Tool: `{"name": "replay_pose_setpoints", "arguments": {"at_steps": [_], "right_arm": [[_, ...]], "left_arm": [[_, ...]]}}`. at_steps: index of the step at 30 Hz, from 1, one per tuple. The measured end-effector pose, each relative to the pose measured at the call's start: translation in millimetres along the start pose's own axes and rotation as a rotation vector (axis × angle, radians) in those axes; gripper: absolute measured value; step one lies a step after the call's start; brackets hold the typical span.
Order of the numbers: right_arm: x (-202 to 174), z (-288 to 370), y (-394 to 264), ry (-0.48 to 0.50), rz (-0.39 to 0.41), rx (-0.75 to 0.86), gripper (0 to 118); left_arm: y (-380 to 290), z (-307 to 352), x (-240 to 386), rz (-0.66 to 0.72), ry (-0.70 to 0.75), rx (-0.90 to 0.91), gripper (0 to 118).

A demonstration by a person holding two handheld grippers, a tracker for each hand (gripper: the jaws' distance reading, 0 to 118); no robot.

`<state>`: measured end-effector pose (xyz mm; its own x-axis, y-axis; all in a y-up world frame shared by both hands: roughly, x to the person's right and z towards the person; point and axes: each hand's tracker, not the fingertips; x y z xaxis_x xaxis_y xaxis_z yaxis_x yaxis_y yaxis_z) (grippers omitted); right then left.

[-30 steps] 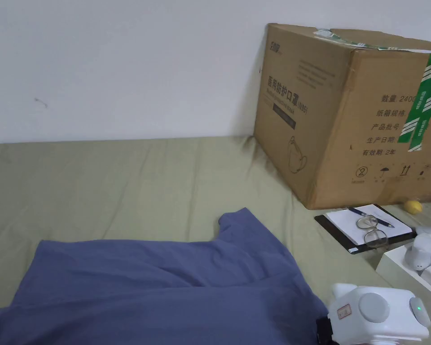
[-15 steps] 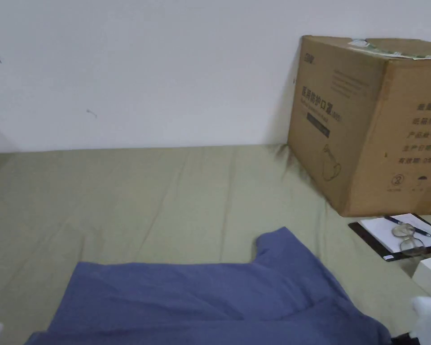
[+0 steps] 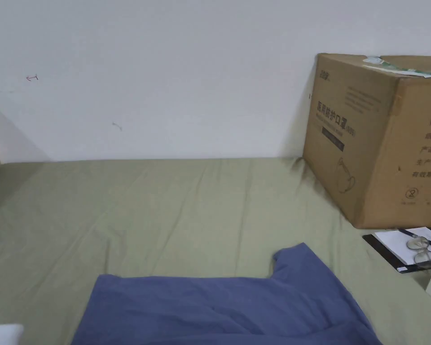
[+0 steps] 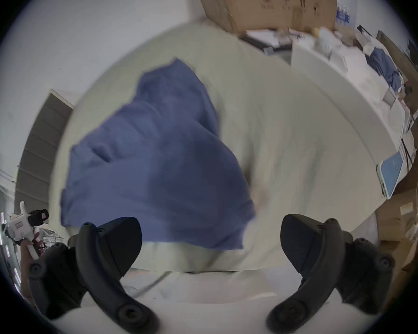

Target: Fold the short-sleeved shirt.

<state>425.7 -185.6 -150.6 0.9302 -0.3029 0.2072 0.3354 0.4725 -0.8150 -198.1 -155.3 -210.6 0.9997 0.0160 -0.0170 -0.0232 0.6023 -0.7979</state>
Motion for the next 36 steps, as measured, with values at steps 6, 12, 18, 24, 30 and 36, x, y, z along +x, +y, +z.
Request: {"name": "replay_pose_setpoints", "arguments": {"at_steps": [6, 12, 18, 24, 30, 36], "right_arm": [[-82, 70, -9, 0.265, -0.001, 0.387, 113], [-154, 78, -43, 0.078, 0.252, 0.877, 0], [-169, 70, -37, 0.146, 0.283, 0.81, 0], [-164, 63, -17, 0.153, 0.287, 0.704, 0], [-165, 25, 5, 0.176, 0.236, 0.544, 0], [-162, -8, 19, 0.177, 0.21, 0.407, 0]], "left_arm": [[11, 67, 24, 0.167, -0.362, 0.334, 117], [-19, 94, 66, 0.035, -0.234, 0.692, 0], [-18, 95, 69, -0.031, -0.205, 0.737, 0], [107, 42, 23, 0.03, -0.173, 0.36, 0], [200, -114, 3, 0.079, -0.368, -0.233, 0], [205, -224, 2, 0.037, -0.203, -0.242, 118]]}}
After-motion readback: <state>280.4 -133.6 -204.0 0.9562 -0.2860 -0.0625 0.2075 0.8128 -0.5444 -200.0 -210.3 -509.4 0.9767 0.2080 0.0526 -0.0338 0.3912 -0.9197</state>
